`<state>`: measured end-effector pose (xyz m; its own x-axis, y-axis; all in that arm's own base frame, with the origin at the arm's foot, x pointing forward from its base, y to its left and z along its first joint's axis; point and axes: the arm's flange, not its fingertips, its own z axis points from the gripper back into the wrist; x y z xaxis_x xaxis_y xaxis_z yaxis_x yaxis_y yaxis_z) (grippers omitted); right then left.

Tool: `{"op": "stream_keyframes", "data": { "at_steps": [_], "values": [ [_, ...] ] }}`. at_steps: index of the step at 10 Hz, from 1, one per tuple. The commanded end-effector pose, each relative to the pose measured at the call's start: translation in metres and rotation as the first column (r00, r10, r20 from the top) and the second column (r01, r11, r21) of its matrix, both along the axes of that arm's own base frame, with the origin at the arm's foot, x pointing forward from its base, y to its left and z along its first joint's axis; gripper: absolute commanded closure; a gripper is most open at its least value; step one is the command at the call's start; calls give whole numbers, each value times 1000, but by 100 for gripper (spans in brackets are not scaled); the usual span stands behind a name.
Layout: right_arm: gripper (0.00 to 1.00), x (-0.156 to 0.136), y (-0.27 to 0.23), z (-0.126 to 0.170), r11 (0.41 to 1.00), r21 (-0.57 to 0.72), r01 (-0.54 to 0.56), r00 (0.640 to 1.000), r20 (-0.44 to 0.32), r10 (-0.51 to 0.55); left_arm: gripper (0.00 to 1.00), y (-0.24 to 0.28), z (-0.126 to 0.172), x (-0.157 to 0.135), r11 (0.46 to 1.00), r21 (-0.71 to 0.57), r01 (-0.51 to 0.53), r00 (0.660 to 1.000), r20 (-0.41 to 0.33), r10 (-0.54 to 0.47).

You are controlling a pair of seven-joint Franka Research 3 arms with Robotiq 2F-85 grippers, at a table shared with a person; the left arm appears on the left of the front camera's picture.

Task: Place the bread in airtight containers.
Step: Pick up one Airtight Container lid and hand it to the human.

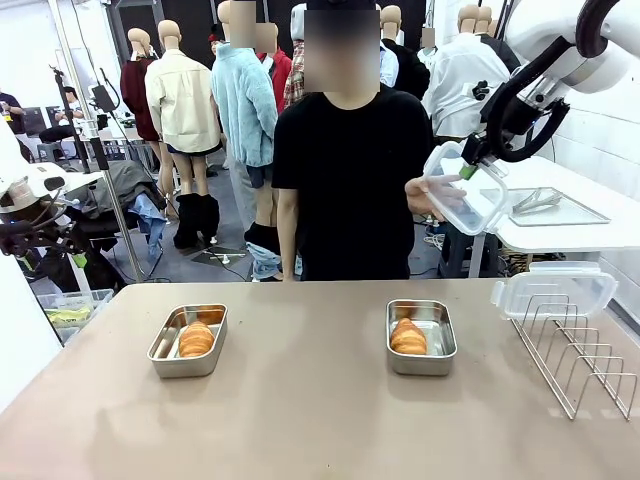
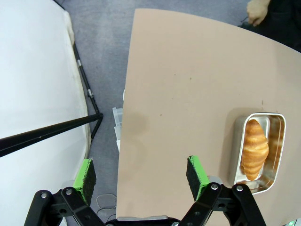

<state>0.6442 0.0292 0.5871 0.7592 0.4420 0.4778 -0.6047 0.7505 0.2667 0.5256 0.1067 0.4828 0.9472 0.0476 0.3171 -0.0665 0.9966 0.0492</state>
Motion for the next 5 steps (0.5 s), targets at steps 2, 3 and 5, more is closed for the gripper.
{"op": "stream_keyframes", "data": {
  "at_steps": [2, 3, 5],
  "values": [
    [96, 0, 0, 0, 1000, 0, 0, 1000, 0, 0, 0, 0, 2, -1, 1000, 16, -11, 1000, 1, 11],
    [76, -5, -3, 4, 1000, -25, -11, 1000, 11, 11, 0, 0, 2, -1, 1000, 16, -11, 1000, 1, 11],
    [37, -19, -15, 16, 998, -52, -24, 999, 28, 25, 0, 0, 2, -1, 1000, 16, -11, 1000, 1, 11]
  ]
}}
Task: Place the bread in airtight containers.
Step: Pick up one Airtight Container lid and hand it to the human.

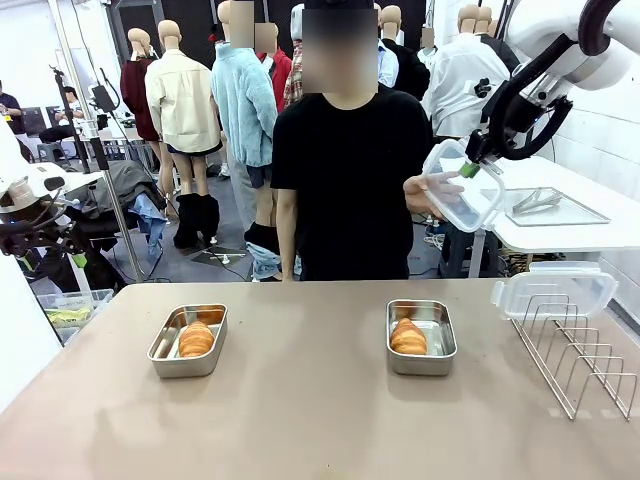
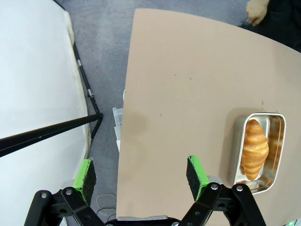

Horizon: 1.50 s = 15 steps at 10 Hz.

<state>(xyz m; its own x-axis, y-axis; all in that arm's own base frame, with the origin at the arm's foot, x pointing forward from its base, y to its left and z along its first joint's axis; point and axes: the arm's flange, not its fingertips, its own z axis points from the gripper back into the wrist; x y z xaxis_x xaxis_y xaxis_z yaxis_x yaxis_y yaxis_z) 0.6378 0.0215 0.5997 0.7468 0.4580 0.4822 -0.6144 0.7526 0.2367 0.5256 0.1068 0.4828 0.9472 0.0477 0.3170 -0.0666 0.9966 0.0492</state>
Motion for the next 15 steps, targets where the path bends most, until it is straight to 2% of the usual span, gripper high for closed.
{"op": "stream_keyframes", "data": {
  "at_steps": [1, 2, 3, 5, 6, 7, 8, 9, 10, 11, 15],
  "values": [
    [17, -21, -12, 10, 999, -27, -45, 999, 14, 45, 0, 0, 2, -1, 1000, 16, -11, 1000, 1, 11],
    [0, -28, -16, 16, 998, -27, -57, 998, 16, 57, 0, 0, 2, -1, 1000, 16, -11, 1000, 1, 11],
    [0, -36, -21, 21, 995, -34, -89, 996, 4, 89, 0, 0, 2, -1, 1000, 16, -11, 1000, 1, 11],
    [0, -60, -35, 25, 971, -129, -203, 979, -48, 199, 0, 0, 2, -1, 1000, 16, -11, 1000, 1, 11],
    [0, -69, -43, 23, 959, -149, -241, 970, -43, 237, 0, 0, 2, -1, 1000, 16, -11, 1000, 1, 11],
    [0, -78, -50, 18, 934, -154, -323, 947, -49, 319, 0, 0, 2, -1, 1000, 16, -11, 1000, 1, 11],
    [0, -90, -54, 12, 879, -181, -441, 897, -43, 441, 0, 0, 2, -1, 1000, 16, -11, 1000, 1, 11],
    [0, -101, -56, 4, 833, -188, -520, 853, -61, 519, 0, 0, 2, -1, 1000, 16, -11, 1000, 1, 11],
    [0, -105, -59, -8, 813, -174, -556, 831, -92, 549, 0, 0, 2, -1, 1000, 16, -11, 1000, 1, 11],
    [0, -85, -53, 16, 887, -161, -432, 902, -62, 428, 0, 0, 2, -1, 1000, 16, -11, 1000, 1, 11],
    [0, -85, -53, 16, 887, -161, -432, 902, -62, 428, 0, 0, 2, -1, 1000, 16, -11, 1000, 1, 11]
  ]
}}
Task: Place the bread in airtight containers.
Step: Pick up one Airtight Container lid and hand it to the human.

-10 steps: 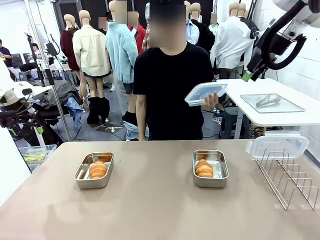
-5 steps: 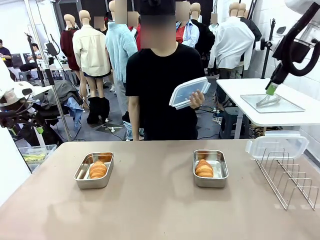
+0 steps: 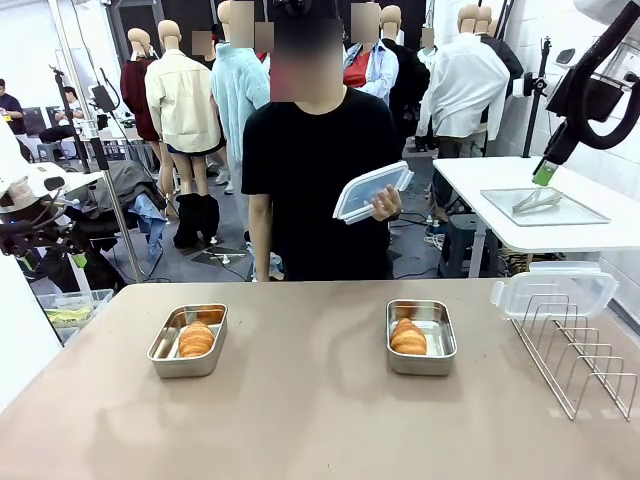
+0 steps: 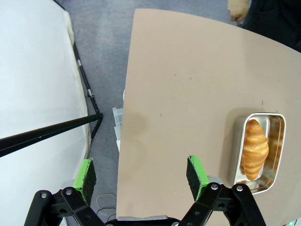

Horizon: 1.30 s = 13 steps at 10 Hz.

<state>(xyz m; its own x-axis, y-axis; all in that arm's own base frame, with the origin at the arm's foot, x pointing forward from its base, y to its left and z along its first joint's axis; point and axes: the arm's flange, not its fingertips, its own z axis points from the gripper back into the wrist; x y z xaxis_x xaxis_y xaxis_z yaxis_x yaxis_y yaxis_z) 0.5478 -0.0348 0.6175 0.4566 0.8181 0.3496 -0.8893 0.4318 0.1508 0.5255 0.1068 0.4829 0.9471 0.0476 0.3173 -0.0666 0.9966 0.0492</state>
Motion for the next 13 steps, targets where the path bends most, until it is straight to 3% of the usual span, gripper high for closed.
{"op": "stream_keyframes", "data": {
  "at_steps": [1, 13],
  "values": [
    [0, 5, 4, -2, 1000, 5, 16, 1000, 3, -16, 0, 0, 2, -1, 1000, 16, -11, 1000, 1, 11],
    [0, 5, 4, -2, 1000, 5, 16, 1000, 3, -16, 0, 0, 2, -1, 1000, 16, -11, 1000, 1, 11]
  ]
}}
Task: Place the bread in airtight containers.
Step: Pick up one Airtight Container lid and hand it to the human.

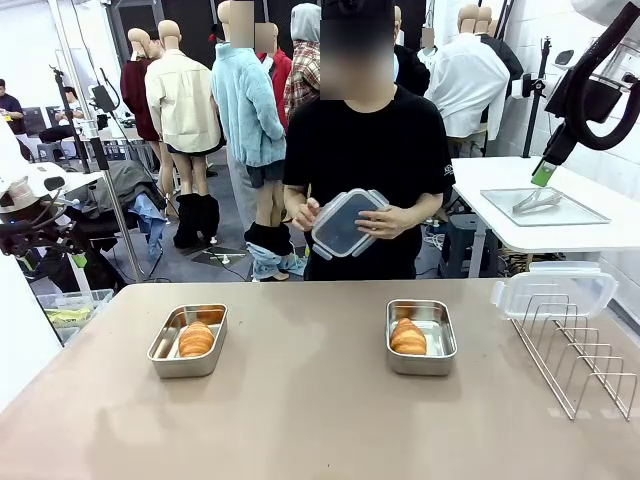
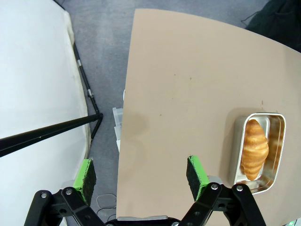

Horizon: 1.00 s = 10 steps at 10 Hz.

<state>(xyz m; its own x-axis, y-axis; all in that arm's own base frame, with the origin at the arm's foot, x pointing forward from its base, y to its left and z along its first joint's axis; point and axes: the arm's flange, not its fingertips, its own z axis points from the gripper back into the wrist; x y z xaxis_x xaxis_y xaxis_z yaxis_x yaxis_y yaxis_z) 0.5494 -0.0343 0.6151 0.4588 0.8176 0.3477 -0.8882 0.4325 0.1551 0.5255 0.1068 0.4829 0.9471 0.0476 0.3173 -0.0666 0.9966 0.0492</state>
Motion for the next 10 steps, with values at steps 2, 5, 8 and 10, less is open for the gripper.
{"op": "stream_keyframes", "data": {
  "at_steps": [2, 5, 8, 10],
  "values": [
    [0, 3, 3, 0, 1000, 5, 15, 1000, 8, -15, 0, 0, 2, -1, 1000, 16, -11, 1000, 1, 11],
    [0, 3, 3, 0, 1000, 5, 15, 1000, 8, -15, 0, 0, 2, -1, 1000, 16, -11, 1000, 1, 11],
    [0, 3, 3, 0, 1000, 5, 15, 1000, 8, -15, 0, 0, 2, -1, 1000, 16, -11, 1000, 1, 11],
    [0, 3, 3, 0, 1000, 5, 15, 1000, 8, -15, 0, 0, 2, -1, 1000, 16, -11, 1000, 1, 11]
  ]
}}
